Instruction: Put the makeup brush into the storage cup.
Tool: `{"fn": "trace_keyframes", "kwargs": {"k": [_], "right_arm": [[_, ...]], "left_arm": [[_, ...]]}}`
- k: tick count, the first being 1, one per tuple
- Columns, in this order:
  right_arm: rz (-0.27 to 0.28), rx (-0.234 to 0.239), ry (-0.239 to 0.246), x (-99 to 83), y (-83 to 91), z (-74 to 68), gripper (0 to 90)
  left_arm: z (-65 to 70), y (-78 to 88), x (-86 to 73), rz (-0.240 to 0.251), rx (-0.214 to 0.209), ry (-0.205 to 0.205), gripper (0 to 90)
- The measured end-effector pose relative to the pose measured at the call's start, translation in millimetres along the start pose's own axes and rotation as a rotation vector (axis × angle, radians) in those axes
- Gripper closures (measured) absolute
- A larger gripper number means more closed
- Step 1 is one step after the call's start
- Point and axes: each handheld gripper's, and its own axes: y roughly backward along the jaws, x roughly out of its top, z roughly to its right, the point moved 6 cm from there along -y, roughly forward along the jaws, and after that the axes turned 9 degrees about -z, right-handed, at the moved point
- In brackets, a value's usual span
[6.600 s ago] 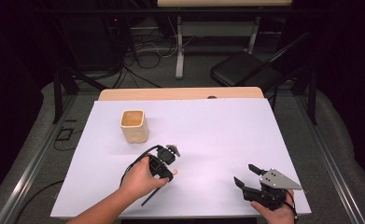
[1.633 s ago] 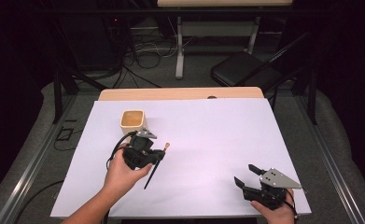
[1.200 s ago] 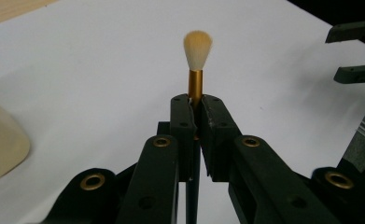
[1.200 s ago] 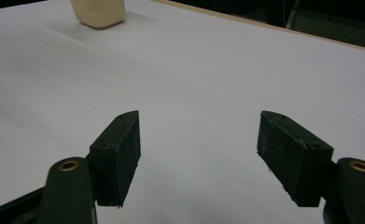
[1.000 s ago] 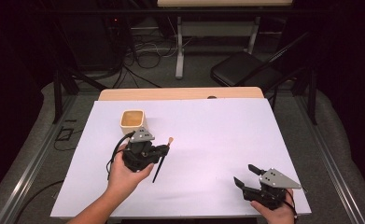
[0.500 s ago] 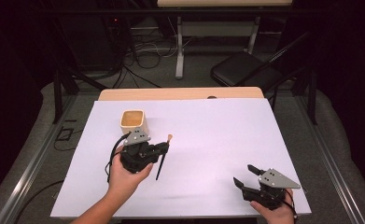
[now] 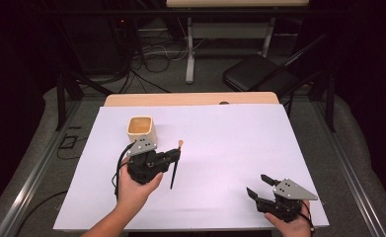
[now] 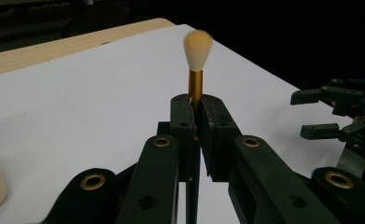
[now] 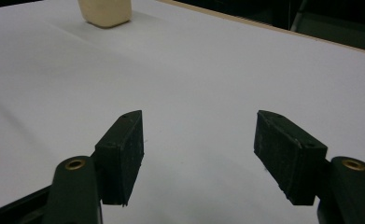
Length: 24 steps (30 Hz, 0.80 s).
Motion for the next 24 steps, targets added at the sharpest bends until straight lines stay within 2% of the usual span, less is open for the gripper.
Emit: {"fn": "trace_keyframes", "kwargs": {"k": [5, 16, 21, 24], "right_arm": [[0.002, 0.001, 0.020, 0.8, -0.7, -1.7, 35.5], [0.000, 0.038, 0.009, 7.7, -0.7, -8.5, 38.3], [-0.009, 0.031, 0.022, 12.0, -2.8, -9.4, 39.2], [-0.013, 0.048, 0.015, 15.2, -3.4, -8.8, 40.5]], "left_arm": [[1.0, -0.3, 0.6, 0.027, -0.020, 0.026, 83.8], [1.8, -3.3, 0.6, 0.079, -0.051, 0.057, 83.8], [1.7, -2.8, 1.4, 0.094, -0.059, 0.064, 83.8], [1.1, -2.0, 2.3, 0.105, -0.066, 0.073, 83.8]]}}
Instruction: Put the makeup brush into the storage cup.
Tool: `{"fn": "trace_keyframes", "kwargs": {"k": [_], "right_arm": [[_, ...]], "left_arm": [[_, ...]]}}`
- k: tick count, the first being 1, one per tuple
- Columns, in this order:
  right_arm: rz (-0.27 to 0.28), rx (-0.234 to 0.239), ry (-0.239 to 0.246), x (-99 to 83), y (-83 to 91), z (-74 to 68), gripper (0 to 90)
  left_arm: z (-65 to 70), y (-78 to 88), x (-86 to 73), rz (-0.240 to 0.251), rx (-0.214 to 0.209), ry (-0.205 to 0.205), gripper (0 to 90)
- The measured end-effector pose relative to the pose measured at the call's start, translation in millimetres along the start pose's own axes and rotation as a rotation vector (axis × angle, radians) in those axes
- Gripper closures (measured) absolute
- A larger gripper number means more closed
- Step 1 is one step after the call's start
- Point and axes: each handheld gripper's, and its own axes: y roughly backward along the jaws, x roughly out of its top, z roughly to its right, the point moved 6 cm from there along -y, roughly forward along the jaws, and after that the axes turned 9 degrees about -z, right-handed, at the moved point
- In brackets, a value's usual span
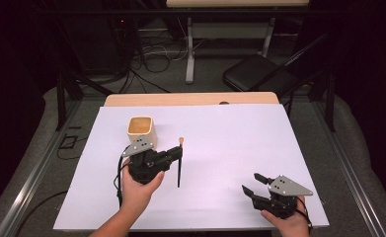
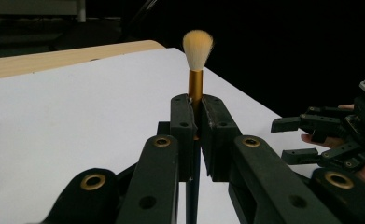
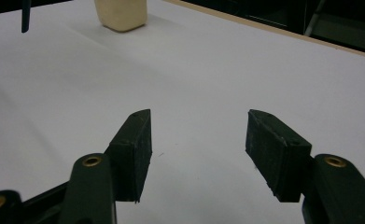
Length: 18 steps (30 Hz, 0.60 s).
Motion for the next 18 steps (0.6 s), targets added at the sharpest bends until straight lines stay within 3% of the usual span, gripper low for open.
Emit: {"fn": "trace_keyframes", "kwargs": {"k": [18], "right_arm": [[-0.029, 0.097, -0.009, 29.9, -4.3, -5.1, 45.5]], "left_arm": [[-1.9, -2.9, 1.8, 0.008, -0.009, 0.013, 83.8]]}}
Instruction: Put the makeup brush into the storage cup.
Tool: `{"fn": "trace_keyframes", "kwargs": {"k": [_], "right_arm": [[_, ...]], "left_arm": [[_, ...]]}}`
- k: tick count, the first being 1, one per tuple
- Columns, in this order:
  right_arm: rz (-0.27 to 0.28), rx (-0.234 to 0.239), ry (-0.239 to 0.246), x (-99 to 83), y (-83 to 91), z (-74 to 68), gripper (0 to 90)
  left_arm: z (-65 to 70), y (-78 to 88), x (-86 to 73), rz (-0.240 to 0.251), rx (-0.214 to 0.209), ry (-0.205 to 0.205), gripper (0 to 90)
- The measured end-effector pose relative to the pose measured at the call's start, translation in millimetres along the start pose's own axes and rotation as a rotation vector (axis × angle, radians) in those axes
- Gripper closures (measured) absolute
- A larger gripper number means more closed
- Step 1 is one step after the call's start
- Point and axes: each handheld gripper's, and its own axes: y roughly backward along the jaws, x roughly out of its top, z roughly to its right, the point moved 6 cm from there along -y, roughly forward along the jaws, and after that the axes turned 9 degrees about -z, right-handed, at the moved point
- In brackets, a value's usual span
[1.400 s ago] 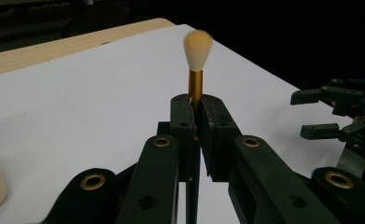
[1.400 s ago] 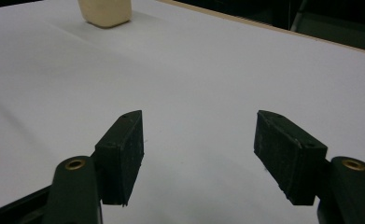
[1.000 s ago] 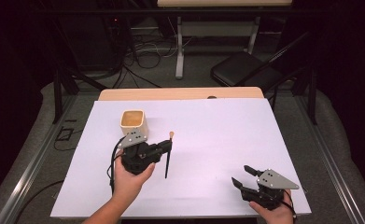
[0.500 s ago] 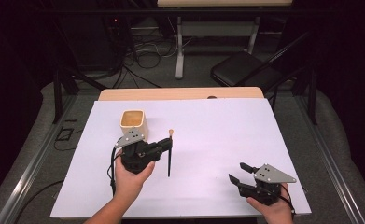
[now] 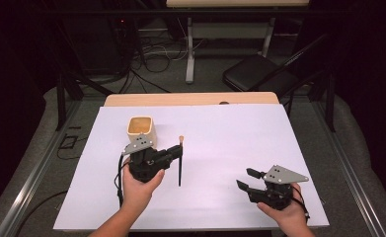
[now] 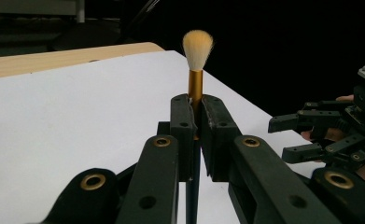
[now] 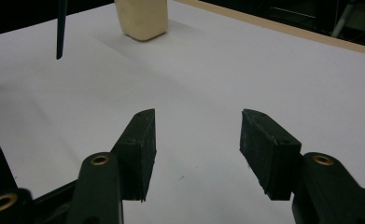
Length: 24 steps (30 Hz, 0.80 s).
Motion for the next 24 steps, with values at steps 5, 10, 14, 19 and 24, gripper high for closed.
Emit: {"fn": "trace_keyframes", "kwargs": {"k": [5, 10, 14, 19, 24], "right_arm": [[0.002, 0.022, -0.004, 9.4, -1.3, -0.8, 46.4], [0.001, 0.046, -0.015, 17.0, -4.6, -3.0, 46.7], [0.003, 0.081, -0.031, 22.9, -9.2, -8.1, 48.6], [0.013, 0.121, -0.034, 29.4, -14.8, -16.3, 50.8], [0.028, 0.151, -0.039, 36.2, -19.3, -22.5, 52.2]], "left_arm": [[0.1, -0.5, 0.5, 0.003, -0.005, 0.005, 83.8], [0.6, -1.9, 1.5, 0.013, -0.017, 0.014, 83.9], [1.5, -3.5, 2.3, 0.023, -0.028, 0.025, 83.8], [3.1, -6.9, 2.1, 0.033, -0.042, 0.039, 83.9], [4.0, -10.5, 1.6, 0.035, -0.052, 0.048, 83.9]]}}
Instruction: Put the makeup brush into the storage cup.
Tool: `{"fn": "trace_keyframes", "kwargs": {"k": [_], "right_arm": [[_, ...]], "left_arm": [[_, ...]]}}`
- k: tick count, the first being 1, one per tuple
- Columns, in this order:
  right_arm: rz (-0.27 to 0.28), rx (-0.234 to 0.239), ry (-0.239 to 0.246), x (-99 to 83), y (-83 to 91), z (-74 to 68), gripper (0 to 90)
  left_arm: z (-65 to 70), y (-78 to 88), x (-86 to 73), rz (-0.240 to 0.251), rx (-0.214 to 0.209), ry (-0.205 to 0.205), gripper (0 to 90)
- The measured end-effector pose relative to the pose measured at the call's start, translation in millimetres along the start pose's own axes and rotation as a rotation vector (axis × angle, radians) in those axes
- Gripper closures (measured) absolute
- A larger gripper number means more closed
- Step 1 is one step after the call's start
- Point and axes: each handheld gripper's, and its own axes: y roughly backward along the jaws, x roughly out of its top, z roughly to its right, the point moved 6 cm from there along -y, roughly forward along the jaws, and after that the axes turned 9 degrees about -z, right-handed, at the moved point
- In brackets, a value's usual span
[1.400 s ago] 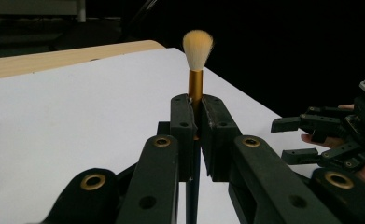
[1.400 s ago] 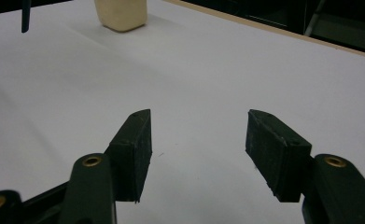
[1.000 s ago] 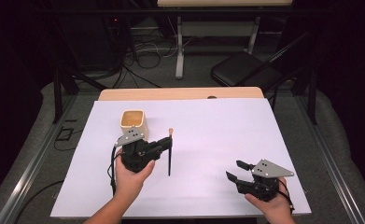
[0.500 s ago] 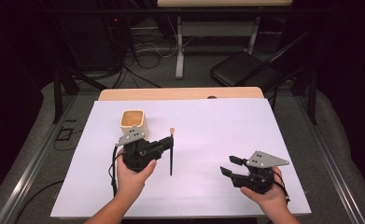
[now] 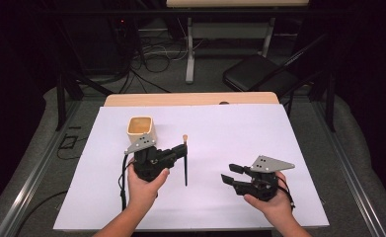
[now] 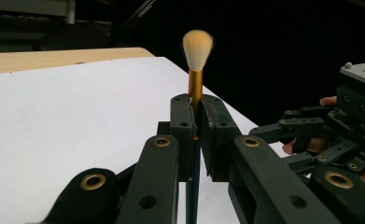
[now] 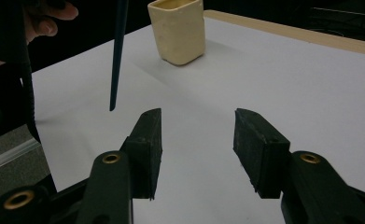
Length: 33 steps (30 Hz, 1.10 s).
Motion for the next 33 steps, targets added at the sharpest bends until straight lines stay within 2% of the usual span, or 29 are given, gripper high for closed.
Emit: {"fn": "trace_keyframes", "kwargs": {"k": [6, 16, 25, 33], "right_arm": [[0.018, 0.028, -0.015, 5.3, -6.9, -4.8, 53.2], [0.047, 0.073, -0.066, 12.0, -15.6, -8.3, 54.2], [0.043, 0.101, -0.077, 16.9, -24.5, -13.3, 55.3], [0.036, 0.135, -0.112, 18.6, -30.9, -15.6, 57.3]], "left_arm": [[1.6, -3.9, -0.7, -0.003, -0.004, -0.003, 83.9], [4.0, -9.0, -2.0, -0.005, -0.014, -0.004, 83.9], [5.9, -12.2, -3.3, -0.005, -0.020, -0.004, 83.9], [7.5, -15.0, -4.6, -0.002, -0.030, -0.002, 83.8]]}}
